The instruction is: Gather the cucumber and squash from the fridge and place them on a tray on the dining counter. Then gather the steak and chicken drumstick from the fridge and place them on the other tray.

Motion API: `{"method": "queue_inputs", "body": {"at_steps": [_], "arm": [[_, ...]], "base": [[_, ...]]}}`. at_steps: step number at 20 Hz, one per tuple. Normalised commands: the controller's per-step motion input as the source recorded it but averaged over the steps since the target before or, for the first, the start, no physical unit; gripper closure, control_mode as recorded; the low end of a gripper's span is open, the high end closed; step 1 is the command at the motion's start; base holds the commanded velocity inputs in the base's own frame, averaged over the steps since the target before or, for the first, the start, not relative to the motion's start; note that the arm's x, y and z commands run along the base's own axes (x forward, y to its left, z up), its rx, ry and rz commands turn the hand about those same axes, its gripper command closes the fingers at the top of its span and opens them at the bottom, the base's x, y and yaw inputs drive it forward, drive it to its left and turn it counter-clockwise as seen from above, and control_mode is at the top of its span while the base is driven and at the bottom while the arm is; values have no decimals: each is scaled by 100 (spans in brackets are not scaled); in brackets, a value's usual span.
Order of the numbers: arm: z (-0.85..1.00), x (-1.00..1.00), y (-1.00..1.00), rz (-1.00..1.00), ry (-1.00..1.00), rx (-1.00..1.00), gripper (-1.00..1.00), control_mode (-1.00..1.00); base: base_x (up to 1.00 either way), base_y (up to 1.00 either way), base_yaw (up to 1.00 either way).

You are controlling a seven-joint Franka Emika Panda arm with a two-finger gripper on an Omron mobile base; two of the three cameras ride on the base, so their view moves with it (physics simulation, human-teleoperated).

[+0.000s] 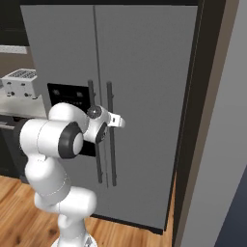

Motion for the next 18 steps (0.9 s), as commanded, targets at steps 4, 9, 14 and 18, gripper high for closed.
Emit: {"method": "queue_inputs", "body": {"at_steps": [4, 9, 14, 18], "arm": [[-33, 30, -3, 0, -6, 0, 100, -100], [-41, 39, -2, 0, -6, 0, 100, -100], [-11, 32, -60, 0, 4, 13, 100, -100], [-6, -26, -100, -6, 3, 25, 100, -100]], "base": [[0, 0, 0], [0, 0, 0], [0, 0, 0], [0, 0, 0]]}}
